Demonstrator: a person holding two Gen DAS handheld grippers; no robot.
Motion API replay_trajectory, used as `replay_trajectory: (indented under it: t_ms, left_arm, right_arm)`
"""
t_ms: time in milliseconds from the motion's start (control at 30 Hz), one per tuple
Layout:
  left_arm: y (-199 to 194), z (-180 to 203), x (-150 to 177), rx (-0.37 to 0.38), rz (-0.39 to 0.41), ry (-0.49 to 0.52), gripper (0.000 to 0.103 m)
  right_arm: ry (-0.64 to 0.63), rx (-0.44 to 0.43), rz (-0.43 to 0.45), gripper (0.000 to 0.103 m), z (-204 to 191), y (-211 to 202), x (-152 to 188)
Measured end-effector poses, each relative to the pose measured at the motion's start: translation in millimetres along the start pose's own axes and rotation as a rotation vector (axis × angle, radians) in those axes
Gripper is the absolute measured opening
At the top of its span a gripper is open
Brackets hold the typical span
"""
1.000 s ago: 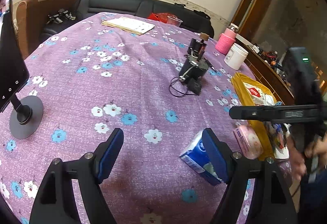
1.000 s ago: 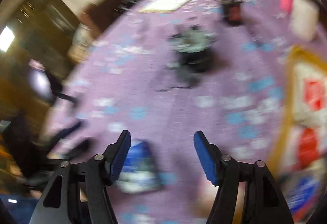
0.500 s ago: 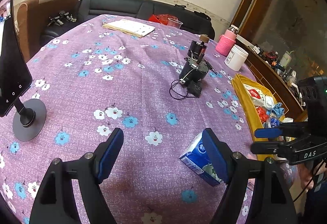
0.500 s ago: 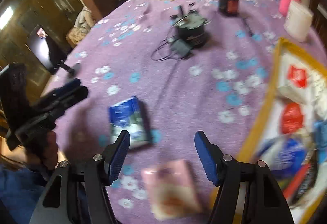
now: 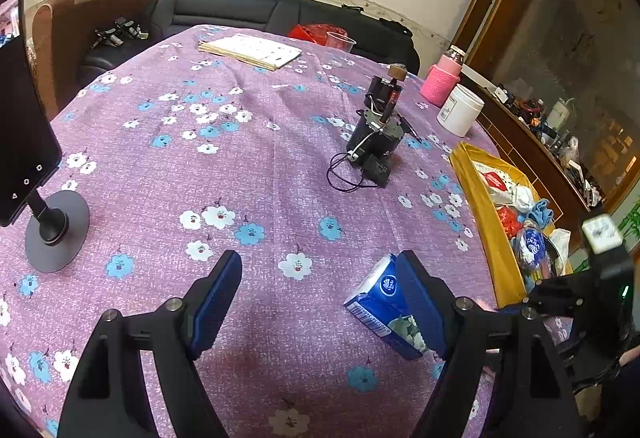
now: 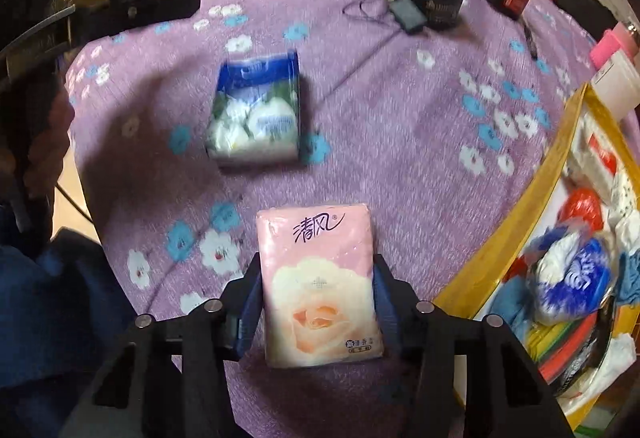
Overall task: Organize soft objects
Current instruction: 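Grasp the pink tissue pack with the right gripper while the left grasps the blue-white tissue pack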
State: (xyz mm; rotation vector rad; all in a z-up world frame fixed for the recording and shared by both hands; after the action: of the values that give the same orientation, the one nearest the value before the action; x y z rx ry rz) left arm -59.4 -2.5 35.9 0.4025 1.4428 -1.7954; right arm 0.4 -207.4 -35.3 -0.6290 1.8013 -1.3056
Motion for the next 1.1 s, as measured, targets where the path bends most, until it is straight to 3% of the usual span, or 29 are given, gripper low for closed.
replay_trajectory:
  t_ms: [133,267,333,400,433,533,733,933,967,1000,1033,1067,1100]
  left_arm:
    - [0,1,0,0.011,-0.019,-0.002,0.079]
    - [-2,3,4,0.026,-0.057,0.01,0.08]
    - [-4,0,7,0.024,-0.071,0.005,0.082]
    - [-6,-2,8,0.037,-0.084,-0.008,0.083]
    - [-7,-2,9,0.042,-0.089,-0.007,0.083]
    - [-5,2,11,0.007,-0.096,0.028,0.085]
    - [12,18,24,-0.052,-0.18,0.188,0.088]
    - [36,24,37,-0.098,-0.233,0.226,0.088]
    - [36,25,38,-0.102,-0.22,0.231,0.085]
    - [36,26,38,-0.106,-0.216,0.239,0.072]
    - [37,27,39,-0.115,-0.212,0.243,0.066]
    - [36,27,39,-0.13,-0.195,0.248,0.051]
    - [37,28,38,-0.137,-0.19,0.252,0.051]
  right_arm:
    - [0.154,0.029,0.102,0.053,23,-3,-28]
    - [0.194,0.029,0.109,0.053,19,18,-40]
    - [0.171,-0.023,0.127,0.053,2,18,-43]
    - [0.148,-0.156,0.146,0.053,-16,12,-42]
    - [0.156,-0.16,0.156,0.053,-18,9,-42]
    - [0.173,-0.12,0.198,0.053,-10,-1,-40]
    - [0.255,-0.134,0.259,0.053,15,-17,-23]
    - [0.266,-0.172,0.295,0.053,18,-23,-17]
    - [0.264,-0.171,0.3,0.053,17,-24,-18]
    - [0.262,-0.172,0.304,0.053,16,-25,-18]
    - [0.258,-0.176,0.306,0.053,14,-24,-19]
    - [0.256,-0.178,0.311,0.053,13,-24,-20]
    - [0.257,-0.177,0.316,0.053,12,-24,-20]
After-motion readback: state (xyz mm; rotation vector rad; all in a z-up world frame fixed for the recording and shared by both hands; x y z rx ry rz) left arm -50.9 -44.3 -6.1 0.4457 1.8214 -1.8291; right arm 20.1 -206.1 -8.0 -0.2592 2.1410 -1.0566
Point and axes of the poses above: each gripper's, at about its wrist camera, not at the fingertips, and y roughly the way its jaws point, z to its right, x to its underside, the point moved 1 cm from there along y, roughly the way its jaws point, and after that the axes turned 1 degree about -x, right-handed, at the moved point
